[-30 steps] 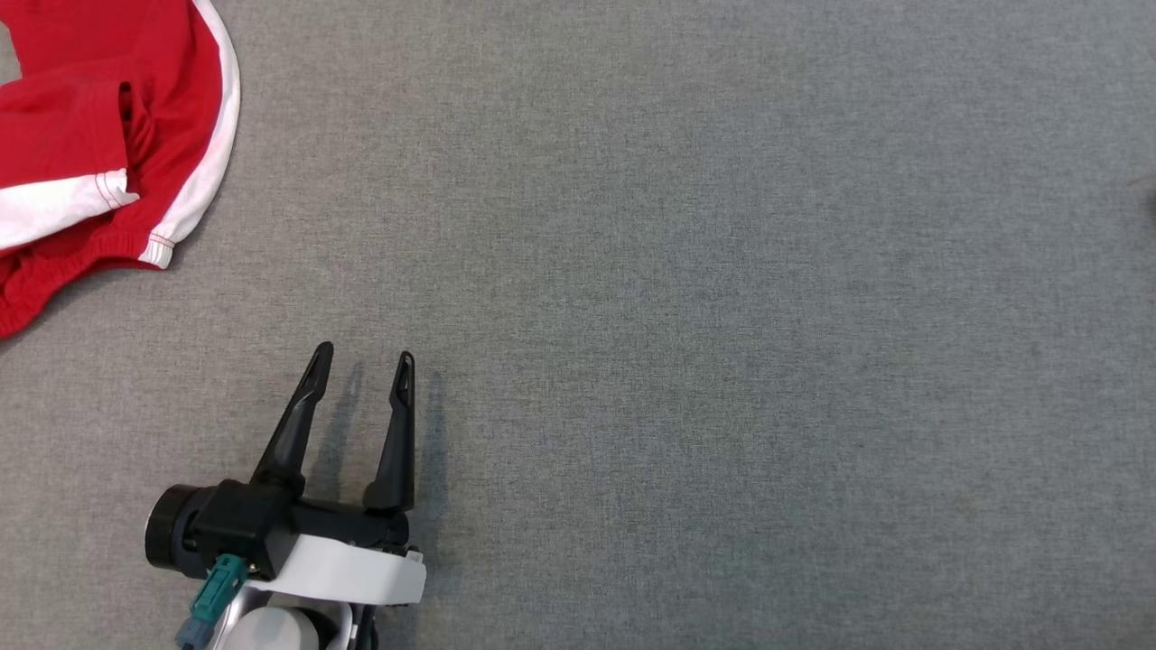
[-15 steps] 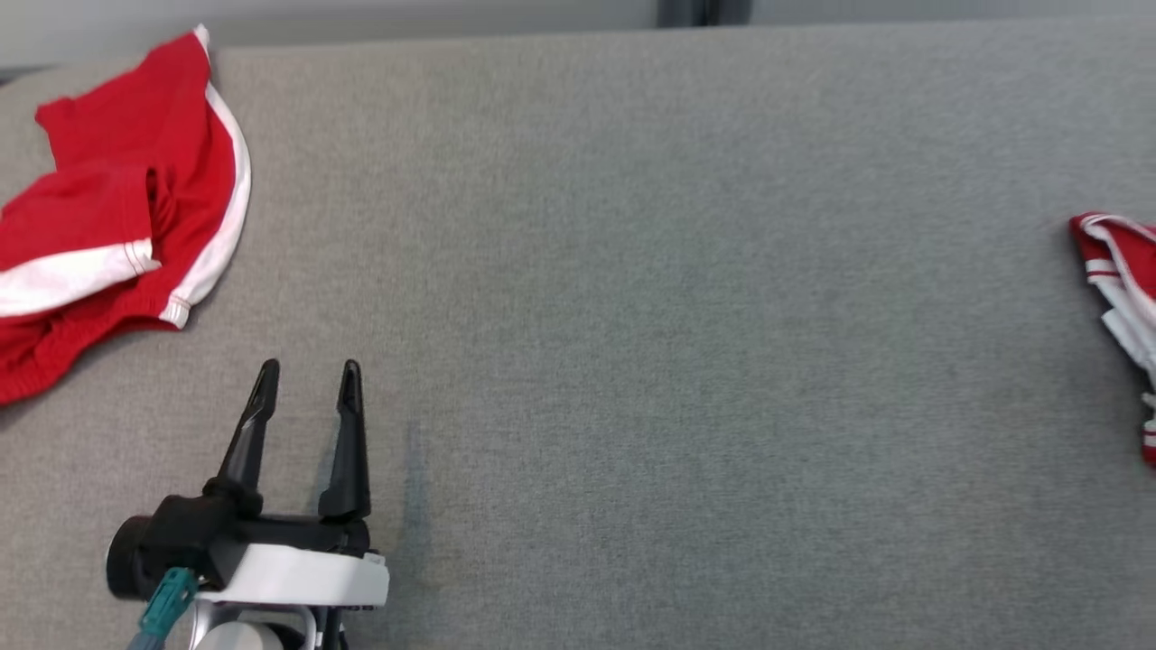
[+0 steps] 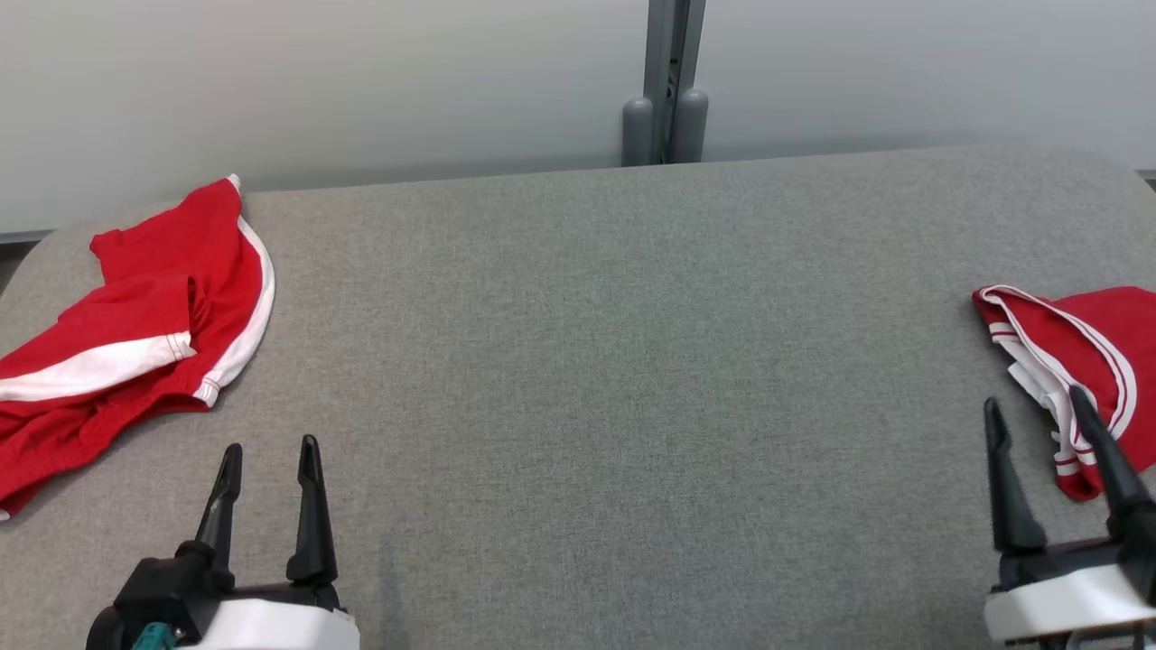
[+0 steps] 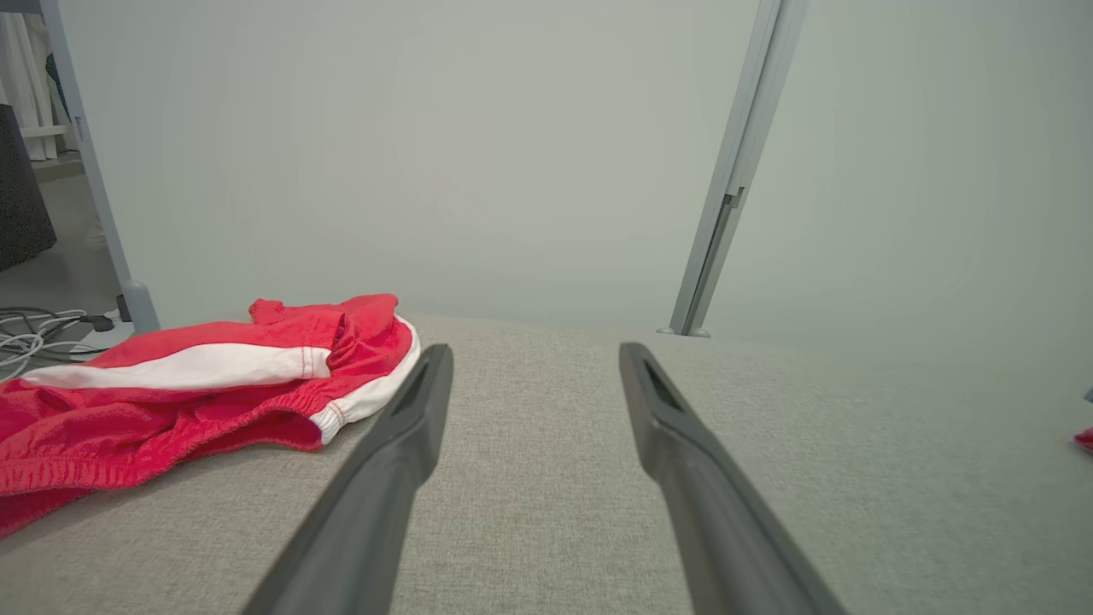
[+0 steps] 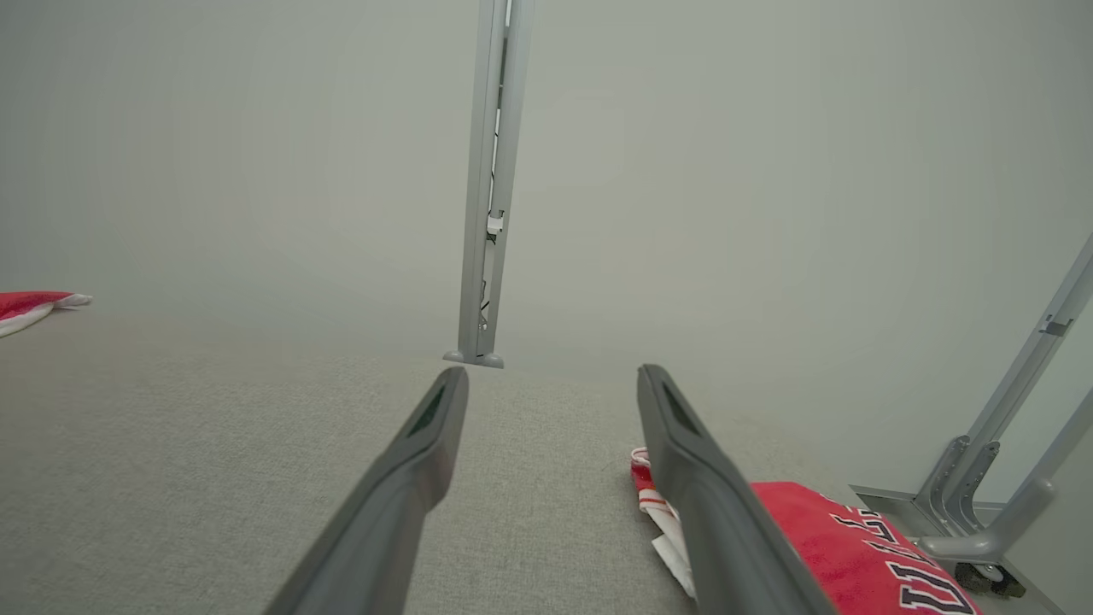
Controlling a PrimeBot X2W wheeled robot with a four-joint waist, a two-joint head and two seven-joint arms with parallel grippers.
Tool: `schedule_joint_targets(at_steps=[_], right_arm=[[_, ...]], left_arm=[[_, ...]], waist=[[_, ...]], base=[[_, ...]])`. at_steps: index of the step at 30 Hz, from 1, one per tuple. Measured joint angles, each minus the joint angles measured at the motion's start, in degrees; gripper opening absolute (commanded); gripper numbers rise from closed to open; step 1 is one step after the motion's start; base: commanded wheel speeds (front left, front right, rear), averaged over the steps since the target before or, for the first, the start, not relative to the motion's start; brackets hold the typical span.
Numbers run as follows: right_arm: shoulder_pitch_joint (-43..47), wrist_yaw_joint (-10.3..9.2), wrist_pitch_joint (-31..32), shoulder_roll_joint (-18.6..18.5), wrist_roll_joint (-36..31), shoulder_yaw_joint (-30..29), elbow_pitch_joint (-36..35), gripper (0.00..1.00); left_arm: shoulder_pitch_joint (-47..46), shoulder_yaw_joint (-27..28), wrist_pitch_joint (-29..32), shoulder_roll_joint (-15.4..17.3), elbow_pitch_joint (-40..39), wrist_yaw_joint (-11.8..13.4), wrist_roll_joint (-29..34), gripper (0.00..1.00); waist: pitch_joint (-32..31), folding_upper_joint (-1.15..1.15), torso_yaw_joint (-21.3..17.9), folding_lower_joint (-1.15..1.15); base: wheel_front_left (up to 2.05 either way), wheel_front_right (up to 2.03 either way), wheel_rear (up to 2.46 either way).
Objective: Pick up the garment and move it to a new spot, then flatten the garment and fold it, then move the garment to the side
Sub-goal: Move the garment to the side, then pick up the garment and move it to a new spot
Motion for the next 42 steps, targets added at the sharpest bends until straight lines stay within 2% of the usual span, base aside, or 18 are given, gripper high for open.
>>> schedule_joint_targets(at_steps=[3, 8, 22, 27, 36, 42], right_arm=[[2.95, 0.00, 0.00, 3.20, -0.55, -0.33, -0.35, 1.00], [4.62, 0.00, 0.00, 5.98, -0.88, -1.07, 0.56, 1.00], [5.08, 0.00, 0.00, 6.89, -0.25, -1.54, 1.13, 1.00], [6.38, 0.00, 0.00, 6.87, -0.05, 0.71, 0.97, 1.00], [7.22, 0.00, 0.00, 6.94, 2.30, 8.42, 3.00, 1.00], [7.11, 0.00, -0.01, 7.00, 2.31, 9.29, 2.89, 1.00]], left_arm=[[1.25, -0.14, -0.01, -0.01, 1.41, -0.47, 0.03, 1.00], [1.80, -1.13, -0.01, -0.01, 3.67, -2.33, -0.01, 1.00], [0.86, -2.30, -0.01, -0.01, 4.66, -2.52, -1.11, 1.00], [1.58, -2.94, -0.02, -0.04, 4.19, -1.70, -1.29, 1.00], [7.05, -1.27, -0.01, 0.01, 3.09, -0.69, -1.34, 1.00], [6.80, -0.31, -0.01, 0.02, 2.41, -1.10, -1.53, 1.00]], waist=[[-1.43, 0.00, 0.01, 0.00], [-1.82, 0.00, 0.47, 0.00], [-1.69, 0.00, 2.60, 0.00], [-3.12, 0.00, 6.64, 0.00], [-7.20, 0.00, 17.11, 0.00], [-7.96, 0.00, 21.43, 0.00]], base=[[0.00, 0.00, 0.00], [0.00, 0.00, 0.00], [0.00, 0.00, 0.00], [0.00, 0.00, 0.00], [0.00, 0.00, 0.00], [0.00, 0.00, 0.00]])
